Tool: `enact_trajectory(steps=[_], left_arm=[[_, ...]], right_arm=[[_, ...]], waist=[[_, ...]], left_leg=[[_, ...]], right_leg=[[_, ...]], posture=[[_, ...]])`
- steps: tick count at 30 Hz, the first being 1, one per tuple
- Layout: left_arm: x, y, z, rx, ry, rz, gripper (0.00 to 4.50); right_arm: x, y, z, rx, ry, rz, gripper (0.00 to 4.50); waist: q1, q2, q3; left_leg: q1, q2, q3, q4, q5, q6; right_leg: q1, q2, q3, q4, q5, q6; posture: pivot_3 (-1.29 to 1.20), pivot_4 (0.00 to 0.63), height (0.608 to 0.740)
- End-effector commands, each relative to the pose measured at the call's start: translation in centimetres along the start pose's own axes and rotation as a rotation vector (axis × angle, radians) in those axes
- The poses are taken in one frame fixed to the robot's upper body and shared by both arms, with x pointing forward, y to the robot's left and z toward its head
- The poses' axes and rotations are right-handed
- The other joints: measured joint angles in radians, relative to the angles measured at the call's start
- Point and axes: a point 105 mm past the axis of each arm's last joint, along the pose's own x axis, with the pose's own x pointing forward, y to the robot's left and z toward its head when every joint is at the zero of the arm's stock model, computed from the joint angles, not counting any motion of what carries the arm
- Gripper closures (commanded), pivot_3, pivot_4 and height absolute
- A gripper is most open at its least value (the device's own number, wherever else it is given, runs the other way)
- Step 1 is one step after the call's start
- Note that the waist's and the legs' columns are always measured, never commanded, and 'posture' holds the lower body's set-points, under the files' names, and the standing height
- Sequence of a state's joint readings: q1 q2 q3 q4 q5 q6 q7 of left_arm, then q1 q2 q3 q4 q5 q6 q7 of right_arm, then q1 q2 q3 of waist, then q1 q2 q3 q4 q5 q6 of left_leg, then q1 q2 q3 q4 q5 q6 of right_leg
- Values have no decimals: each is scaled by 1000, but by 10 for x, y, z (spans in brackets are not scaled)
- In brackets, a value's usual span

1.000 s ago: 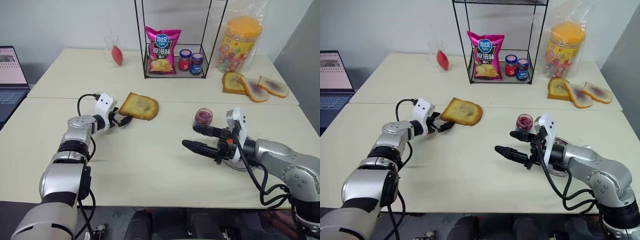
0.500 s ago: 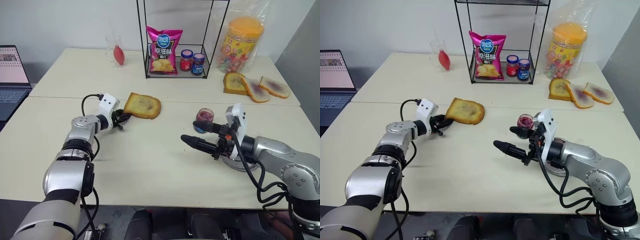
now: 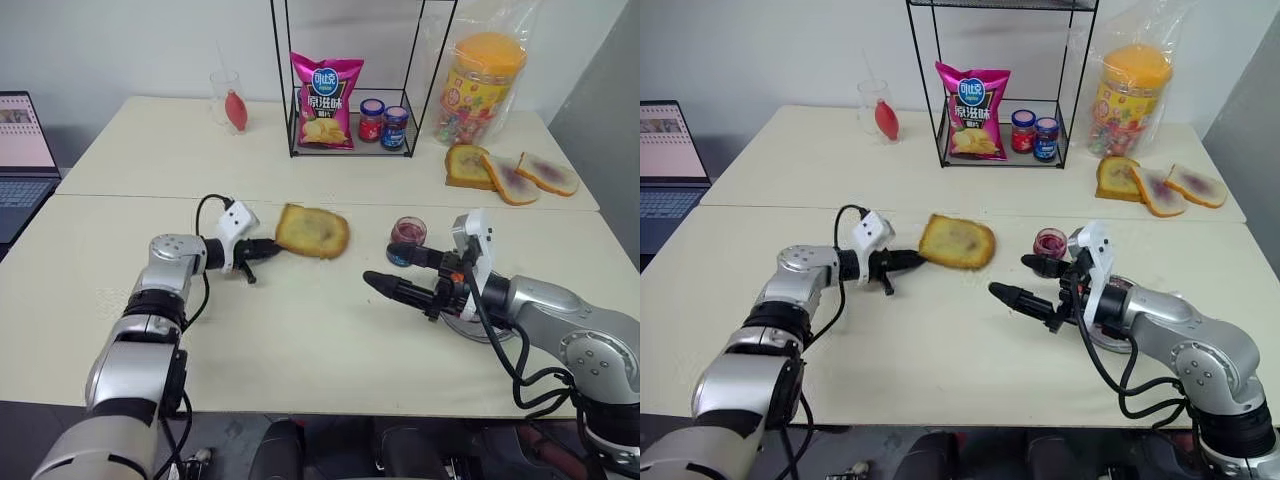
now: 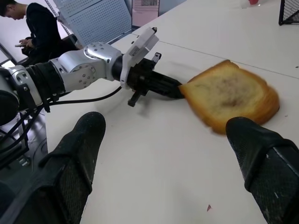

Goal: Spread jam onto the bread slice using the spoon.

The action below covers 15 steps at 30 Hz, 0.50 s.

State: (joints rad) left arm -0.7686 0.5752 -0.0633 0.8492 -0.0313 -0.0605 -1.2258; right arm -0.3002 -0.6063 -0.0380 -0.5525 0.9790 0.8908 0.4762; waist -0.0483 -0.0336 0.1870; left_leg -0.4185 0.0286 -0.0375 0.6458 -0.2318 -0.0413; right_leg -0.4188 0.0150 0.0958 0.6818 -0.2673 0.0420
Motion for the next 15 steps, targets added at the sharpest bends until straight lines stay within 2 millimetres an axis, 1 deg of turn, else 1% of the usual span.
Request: enact_trajectory(steps=[1,3,5,7,9,12,15], left_arm=[[-10,-32,3,67,36,-175,4445],[-19,-47,2,98,64,-230,4445],[-26,-56,-1,135,108,-261,4445],[-31,-62,-5,166,143,-277,4445],[-33,-62,-6,176,160,-275,4445],[-33,-54,-6,200,166,-224,4445],[-33,-58,-7,196,163,-234,4445]], right_arm=[[-3,5,8,-32,-32,27,0],[-3,6,6,-28,-24,42,0],[-3,7,5,-25,-20,52,0],[-2,7,5,-22,-19,59,0],[-2,9,4,-16,-14,75,0],[-2,13,3,-11,1,104,0],[-3,16,1,-6,12,120,0]], waist=[[-3,0,0],[-7,0,0],[-7,0,0],[-7,0,0],[-7,0,0],[-7,0,0],[-6,0,0]], left_leg=[[0,0,0,0,0,0],[1,0,0,0,0,0],[1,1,0,0,0,0],[1,1,0,1,0,0],[2,1,-1,1,0,0],[3,1,-1,1,0,0],[4,0,0,2,0,0]], right_leg=[[0,0,0,0,0,0],[0,0,0,0,0,0],[0,0,0,0,0,0],[1,0,0,1,0,0],[2,1,0,0,0,0],[3,1,0,0,-3,4],[4,1,0,0,-3,4]], posture=[[0,150,740],[0,150,740],[0,150,740],[0,150,740],[0,150,740],[0,150,740],[0,150,740]])
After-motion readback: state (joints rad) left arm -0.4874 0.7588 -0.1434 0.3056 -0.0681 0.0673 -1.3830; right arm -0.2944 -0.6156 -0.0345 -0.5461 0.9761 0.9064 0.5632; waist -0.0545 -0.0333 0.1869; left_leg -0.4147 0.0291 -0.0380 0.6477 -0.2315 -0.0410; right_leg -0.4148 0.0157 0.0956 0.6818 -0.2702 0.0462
